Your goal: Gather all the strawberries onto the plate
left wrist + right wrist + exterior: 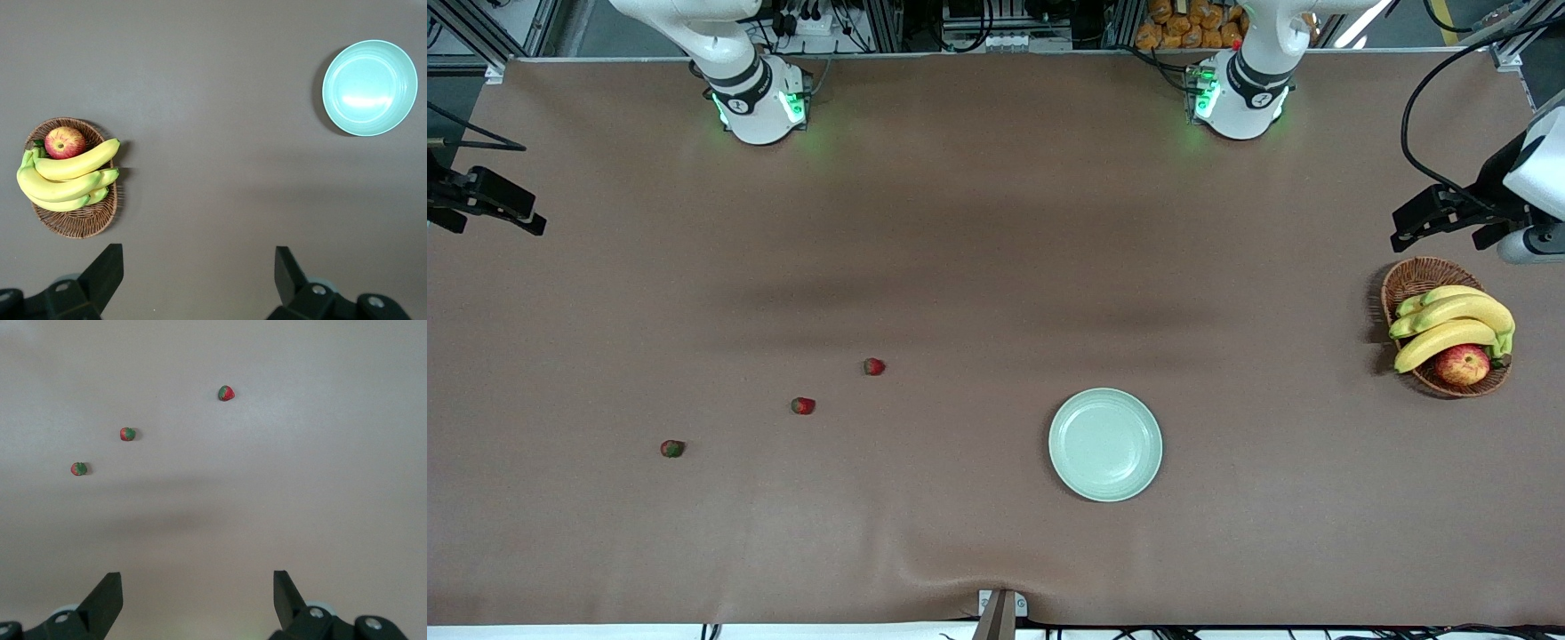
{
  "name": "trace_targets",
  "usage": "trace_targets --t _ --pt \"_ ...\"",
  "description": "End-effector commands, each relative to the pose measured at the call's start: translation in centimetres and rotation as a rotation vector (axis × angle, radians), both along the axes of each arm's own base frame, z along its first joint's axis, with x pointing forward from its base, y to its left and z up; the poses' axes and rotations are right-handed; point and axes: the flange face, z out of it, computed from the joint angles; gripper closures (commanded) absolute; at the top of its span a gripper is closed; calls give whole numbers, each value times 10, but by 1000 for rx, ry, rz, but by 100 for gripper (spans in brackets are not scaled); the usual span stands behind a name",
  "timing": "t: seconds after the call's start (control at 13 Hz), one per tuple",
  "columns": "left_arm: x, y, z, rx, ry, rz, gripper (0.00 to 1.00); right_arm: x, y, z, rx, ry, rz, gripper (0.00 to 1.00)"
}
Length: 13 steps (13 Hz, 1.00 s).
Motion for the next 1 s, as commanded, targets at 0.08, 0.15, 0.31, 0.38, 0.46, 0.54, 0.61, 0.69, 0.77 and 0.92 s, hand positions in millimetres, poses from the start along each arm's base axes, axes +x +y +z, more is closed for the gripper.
trace_targets --t 0.08,0.15,0.31,0.38,0.46,0.54,0.61,0.69,0.77,0.92 --pt "1 0 3 -15 4 -7 0 4 9 2 0 -2 3 0" --pt "0 0 4 -14 4 -7 0 12 23 -10 0 16 30 0" --pt "0 0 4 -13 10 -6 0 24 53 -28 -6 36 84 0" --pt "-1 0 4 -15 12 -6 0 30 65 -38 -4 44 104 0" --pt "0 1 4 -13 12 -6 0 37 78 -50 -4 51 122 0" --pt "0 1 4 -15 12 -6 0 44 94 -62 -5 56 149 0" --pt "0 1 4 -15 12 -7 0 52 114 -80 -8 68 181 0" --pt "0 0 3 -15 13 -9 0 59 136 -100 -11 84 215 0" --pt "0 1 3 -15 12 -6 0 66 159 -123 -20 93 250 0" --pt "0 1 2 -14 15 -7 0 81 196 -170 -31 104 304 0"
